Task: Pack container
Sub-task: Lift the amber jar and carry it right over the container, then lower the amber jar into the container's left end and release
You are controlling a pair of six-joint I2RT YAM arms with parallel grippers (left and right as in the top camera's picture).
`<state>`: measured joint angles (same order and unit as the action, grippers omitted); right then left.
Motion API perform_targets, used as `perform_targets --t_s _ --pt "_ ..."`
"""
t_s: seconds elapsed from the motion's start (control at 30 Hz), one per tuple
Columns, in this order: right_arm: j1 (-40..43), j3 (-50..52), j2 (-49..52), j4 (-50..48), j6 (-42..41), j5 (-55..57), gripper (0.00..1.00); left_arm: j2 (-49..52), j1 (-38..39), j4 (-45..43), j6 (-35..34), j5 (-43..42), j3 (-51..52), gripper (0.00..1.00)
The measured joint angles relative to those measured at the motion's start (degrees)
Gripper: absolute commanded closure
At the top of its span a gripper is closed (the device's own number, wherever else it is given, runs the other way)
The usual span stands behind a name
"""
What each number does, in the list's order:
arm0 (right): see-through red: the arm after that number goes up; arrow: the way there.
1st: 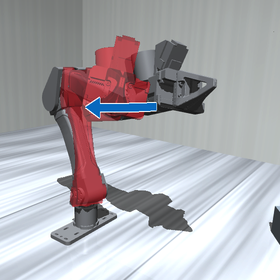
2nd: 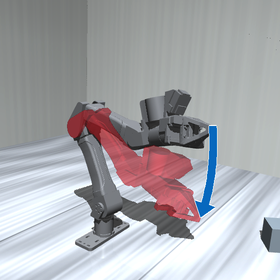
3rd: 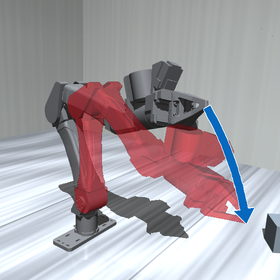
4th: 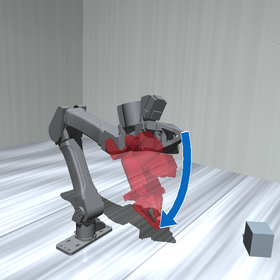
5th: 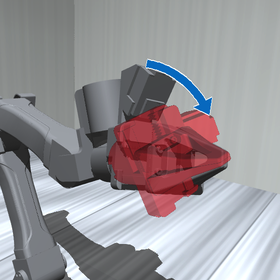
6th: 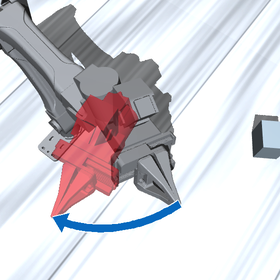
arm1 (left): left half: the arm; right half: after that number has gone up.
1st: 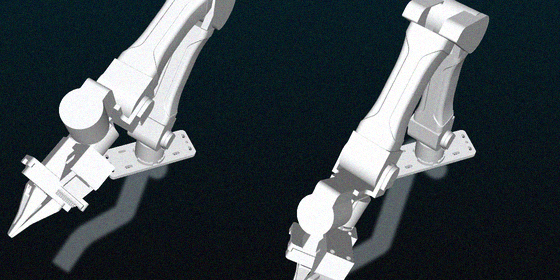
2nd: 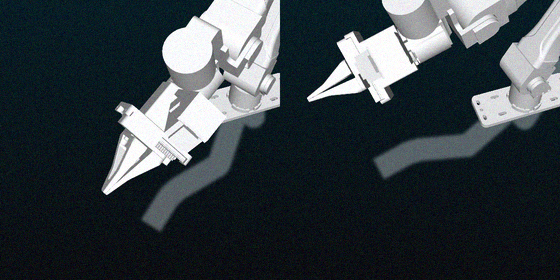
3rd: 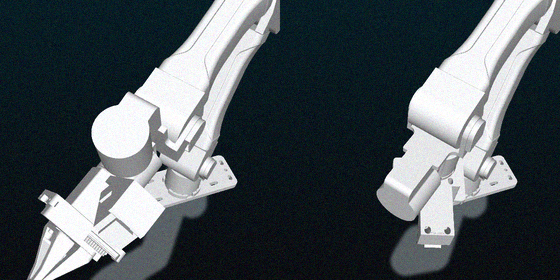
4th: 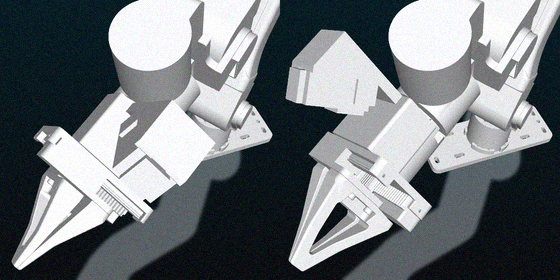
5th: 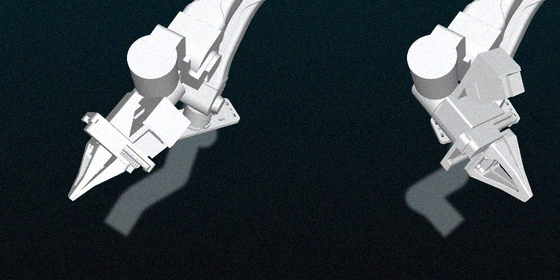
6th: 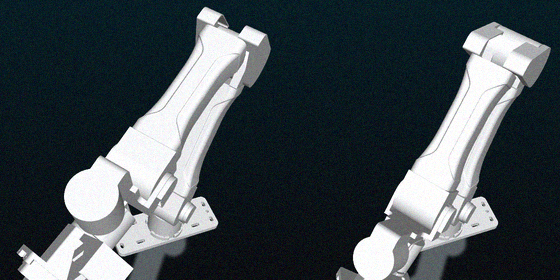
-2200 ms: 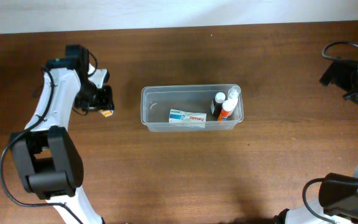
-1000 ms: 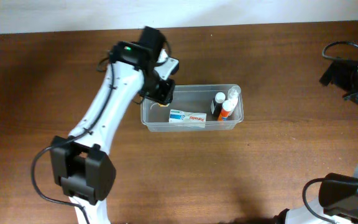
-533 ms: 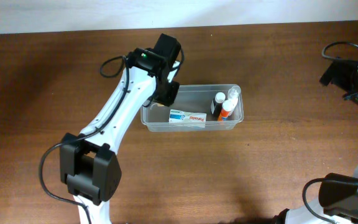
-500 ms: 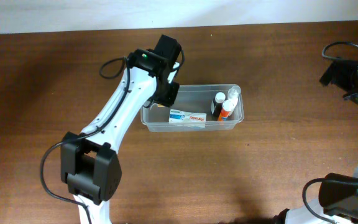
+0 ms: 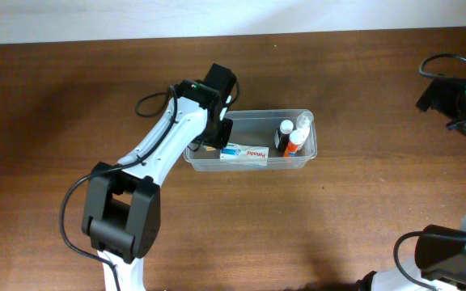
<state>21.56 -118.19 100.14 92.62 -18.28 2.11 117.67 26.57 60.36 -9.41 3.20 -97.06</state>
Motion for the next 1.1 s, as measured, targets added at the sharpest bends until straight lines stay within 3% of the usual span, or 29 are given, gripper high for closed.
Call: perform_targets --t_s 0.4,1.1 --pt "0.0 0.0 0.0 0.0 0.02 0.0 0.02 -0.02 0.0 -6.6 -5.01 0.0 5.86 0.65" --pt "0.0 0.0 0.0 0.0 0.0 0.0 0.02 0.0 0.0 -8.59 -7.15 0.0 7.72 0.64"
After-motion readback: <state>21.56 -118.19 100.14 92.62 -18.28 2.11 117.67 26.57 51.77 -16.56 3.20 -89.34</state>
